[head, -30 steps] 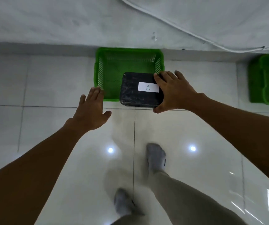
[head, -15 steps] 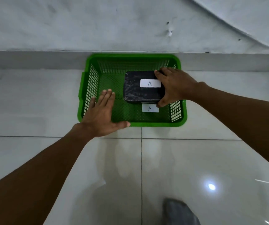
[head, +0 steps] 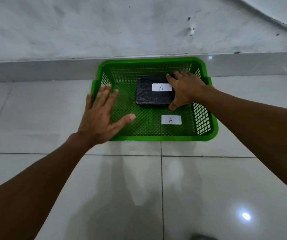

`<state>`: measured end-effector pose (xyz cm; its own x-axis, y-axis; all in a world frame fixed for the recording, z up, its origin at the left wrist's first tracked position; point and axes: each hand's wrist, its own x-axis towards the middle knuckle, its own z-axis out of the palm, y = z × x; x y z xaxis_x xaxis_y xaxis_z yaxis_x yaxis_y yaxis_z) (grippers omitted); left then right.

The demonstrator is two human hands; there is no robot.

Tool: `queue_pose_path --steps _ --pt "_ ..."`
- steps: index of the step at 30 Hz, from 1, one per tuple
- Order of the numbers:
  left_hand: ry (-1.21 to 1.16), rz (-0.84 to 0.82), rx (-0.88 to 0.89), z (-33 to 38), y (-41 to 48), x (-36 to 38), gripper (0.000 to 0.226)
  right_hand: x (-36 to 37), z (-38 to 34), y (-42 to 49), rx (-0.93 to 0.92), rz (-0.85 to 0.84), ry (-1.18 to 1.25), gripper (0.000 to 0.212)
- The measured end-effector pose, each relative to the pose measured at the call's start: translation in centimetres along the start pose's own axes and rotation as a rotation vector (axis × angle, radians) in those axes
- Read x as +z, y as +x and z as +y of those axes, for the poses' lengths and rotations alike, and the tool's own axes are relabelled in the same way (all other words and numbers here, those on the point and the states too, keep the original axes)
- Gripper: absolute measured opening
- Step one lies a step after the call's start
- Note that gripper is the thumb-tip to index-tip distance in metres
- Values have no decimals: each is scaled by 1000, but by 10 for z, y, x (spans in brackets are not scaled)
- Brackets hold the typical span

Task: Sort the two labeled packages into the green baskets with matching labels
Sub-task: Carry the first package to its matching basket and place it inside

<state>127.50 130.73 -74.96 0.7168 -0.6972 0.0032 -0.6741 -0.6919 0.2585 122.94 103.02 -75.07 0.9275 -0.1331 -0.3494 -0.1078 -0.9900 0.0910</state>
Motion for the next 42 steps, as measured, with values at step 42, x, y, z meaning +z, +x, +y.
queue_pose_path --steps 42 --pt "-109 74 -382 -27 24 4 95 16 1 -2 104 -20 -103 106"
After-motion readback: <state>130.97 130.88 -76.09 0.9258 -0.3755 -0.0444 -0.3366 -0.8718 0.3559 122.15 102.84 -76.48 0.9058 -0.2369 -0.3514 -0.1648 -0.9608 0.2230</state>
